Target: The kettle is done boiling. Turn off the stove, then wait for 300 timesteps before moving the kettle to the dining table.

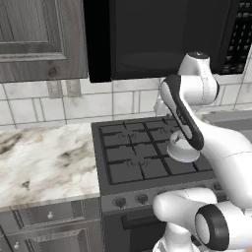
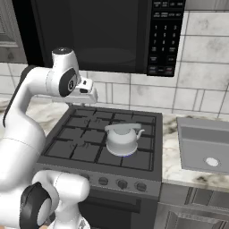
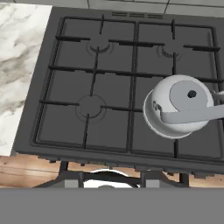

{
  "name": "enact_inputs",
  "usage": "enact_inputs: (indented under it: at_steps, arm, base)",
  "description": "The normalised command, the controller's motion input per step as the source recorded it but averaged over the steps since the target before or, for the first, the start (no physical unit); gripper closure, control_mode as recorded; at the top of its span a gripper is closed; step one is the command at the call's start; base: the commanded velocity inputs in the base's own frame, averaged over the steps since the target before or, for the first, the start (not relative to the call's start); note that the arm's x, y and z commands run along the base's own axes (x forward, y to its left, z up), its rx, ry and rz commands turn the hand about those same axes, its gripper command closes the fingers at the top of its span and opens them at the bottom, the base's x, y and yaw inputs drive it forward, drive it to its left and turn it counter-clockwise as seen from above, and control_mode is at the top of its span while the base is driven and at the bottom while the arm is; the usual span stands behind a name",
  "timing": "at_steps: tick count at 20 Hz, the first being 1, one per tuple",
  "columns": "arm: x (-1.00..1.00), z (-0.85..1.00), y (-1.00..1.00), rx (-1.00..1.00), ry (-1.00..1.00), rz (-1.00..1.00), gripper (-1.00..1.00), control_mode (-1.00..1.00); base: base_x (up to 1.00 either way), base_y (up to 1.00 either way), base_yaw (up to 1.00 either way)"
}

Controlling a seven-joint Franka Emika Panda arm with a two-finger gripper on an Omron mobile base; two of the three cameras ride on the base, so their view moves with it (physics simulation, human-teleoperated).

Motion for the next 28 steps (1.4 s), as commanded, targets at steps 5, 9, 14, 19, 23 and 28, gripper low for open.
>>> enact_inputs:
  at_steps: [5,9,14,19,23,28]
  arm:
    - [-0.2,0.0,0.0,0.0,-0.02,0.0,-1.0,-1.0]
    - [-0.38,0.0,-0.03,0.01,-0.11,-0.04,-1.0,-1.0]
    - [-0.43,0.0,-0.17,0.05,-0.12,-0.04,-1.0,-1.0]
    - [-0.38,0.0,-0.26,0.09,-0.08,-0.04,-1.0,-1.0]
    - [-0.32,0.0,-0.3,0.09,-0.06,-0.02,-1.0,-1.0]
    - [-0.4,0.0,-0.33,0.09,-0.09,-0.03,-1.0,-1.0]
  base:
    - [0.0,0.0,0.0]
    - [0.0,0.0,0.0]
    - [0.0,0.0,0.0]
    - [0.0,0.0,0.0]
    - [0.0,0.0,0.0]
    - [0.0,0.0,0.0]
